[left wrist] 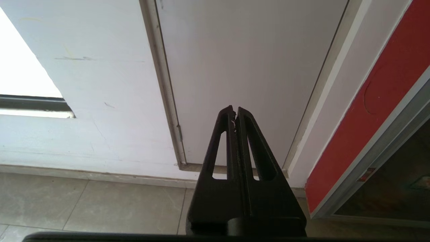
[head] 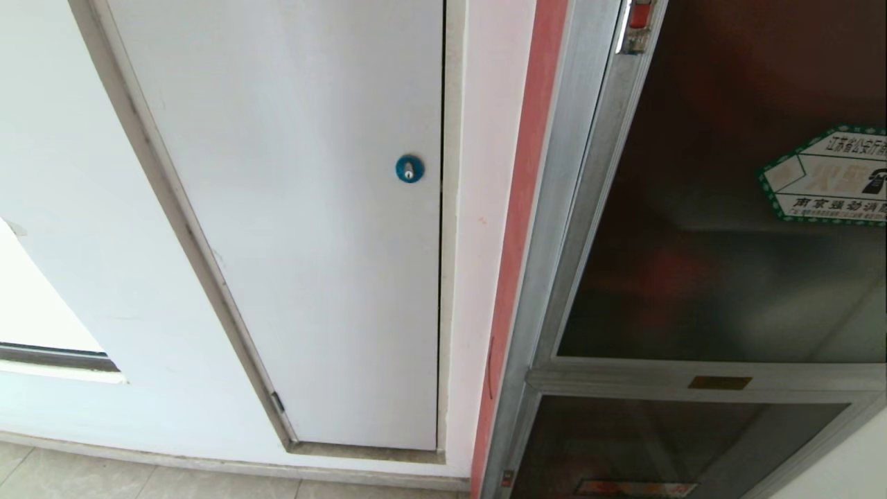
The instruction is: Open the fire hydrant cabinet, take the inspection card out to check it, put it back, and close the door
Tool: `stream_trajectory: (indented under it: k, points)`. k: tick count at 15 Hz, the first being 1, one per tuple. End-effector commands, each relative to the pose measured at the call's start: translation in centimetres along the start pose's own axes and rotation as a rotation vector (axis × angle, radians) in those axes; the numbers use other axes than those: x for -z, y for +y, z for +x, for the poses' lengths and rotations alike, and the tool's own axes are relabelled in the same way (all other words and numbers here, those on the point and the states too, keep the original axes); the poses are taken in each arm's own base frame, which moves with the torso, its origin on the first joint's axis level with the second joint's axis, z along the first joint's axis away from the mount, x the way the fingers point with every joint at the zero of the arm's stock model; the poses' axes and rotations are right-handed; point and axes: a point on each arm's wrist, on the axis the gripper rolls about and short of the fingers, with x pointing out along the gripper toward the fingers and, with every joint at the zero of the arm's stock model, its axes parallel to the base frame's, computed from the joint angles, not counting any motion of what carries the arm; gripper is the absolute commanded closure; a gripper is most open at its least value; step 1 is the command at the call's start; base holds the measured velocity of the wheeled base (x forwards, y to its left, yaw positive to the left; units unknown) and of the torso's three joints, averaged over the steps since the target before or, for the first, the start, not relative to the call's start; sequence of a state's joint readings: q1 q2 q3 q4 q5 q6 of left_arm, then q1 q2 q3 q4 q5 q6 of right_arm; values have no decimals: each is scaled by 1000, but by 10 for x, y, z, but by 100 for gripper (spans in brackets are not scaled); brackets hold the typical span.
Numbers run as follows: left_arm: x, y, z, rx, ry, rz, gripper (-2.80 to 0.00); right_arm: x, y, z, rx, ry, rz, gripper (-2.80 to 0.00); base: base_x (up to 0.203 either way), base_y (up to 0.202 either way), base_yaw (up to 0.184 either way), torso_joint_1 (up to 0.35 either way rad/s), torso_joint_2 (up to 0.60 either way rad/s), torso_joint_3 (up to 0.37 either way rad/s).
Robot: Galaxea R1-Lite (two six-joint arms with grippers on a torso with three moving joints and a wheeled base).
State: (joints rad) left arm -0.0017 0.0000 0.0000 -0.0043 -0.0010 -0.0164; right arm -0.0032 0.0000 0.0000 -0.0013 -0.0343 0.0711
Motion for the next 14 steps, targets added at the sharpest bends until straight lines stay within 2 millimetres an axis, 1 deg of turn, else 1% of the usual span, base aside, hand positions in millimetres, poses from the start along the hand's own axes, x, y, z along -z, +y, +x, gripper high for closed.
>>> stream_trajectory:
  k: [1, 14]
  points:
    - [0, 0, 0, -1, 0, 0, 0, 0, 0, 0, 0, 1, -1, 0, 0, 0, 0, 0, 0, 0]
    - [0, 0, 0, 0, 0, 0, 0, 0, 0, 0, 4, -1, 15, 0, 0, 0, 0, 0, 0, 0]
